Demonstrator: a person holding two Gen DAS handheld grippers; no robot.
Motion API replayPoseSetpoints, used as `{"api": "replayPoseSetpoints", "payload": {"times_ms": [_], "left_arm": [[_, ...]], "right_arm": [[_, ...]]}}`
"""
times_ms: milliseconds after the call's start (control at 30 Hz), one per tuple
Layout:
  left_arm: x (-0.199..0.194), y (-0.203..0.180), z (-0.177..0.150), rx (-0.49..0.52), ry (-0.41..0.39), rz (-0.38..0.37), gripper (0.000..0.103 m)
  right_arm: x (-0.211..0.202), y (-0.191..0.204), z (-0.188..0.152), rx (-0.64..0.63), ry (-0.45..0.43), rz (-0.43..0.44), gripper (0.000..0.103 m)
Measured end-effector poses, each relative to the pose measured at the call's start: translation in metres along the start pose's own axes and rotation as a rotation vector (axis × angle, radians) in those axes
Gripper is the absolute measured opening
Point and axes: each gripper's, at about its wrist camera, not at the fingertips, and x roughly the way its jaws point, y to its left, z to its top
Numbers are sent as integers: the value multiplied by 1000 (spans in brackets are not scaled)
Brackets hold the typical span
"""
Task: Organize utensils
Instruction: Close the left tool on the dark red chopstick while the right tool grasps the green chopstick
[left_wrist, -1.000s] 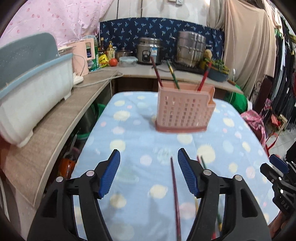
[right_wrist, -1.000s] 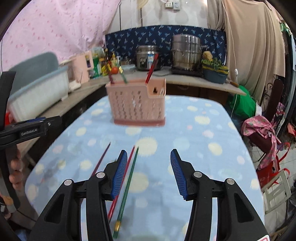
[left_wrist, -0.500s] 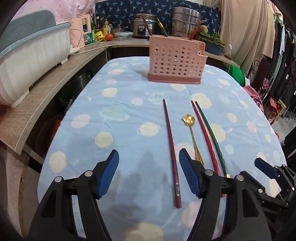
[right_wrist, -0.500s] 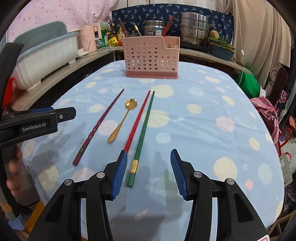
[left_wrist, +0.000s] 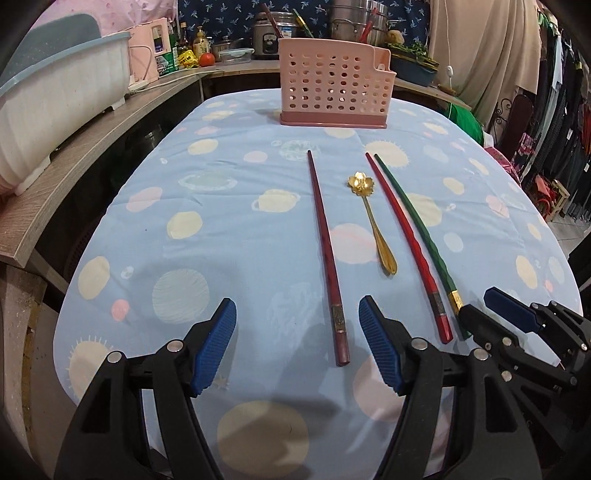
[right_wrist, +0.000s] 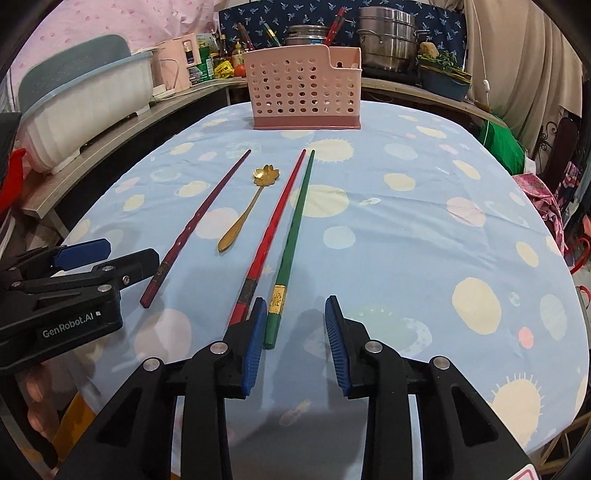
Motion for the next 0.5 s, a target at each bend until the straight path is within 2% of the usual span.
{"api": "replayPoseSetpoints", "payload": {"times_ms": [100,333,500], "left_arm": [[2,-1,-2,4,2,-1,65],[9,-3,-7,7,9,9,65],[14,-4,-8,11,20,9,58]], "right_arm": [[3,0,-1,6,6,1,25],[6,0,-2,6,-10,-5,24],[7,0,-2,12,-16,-2,19]]}}
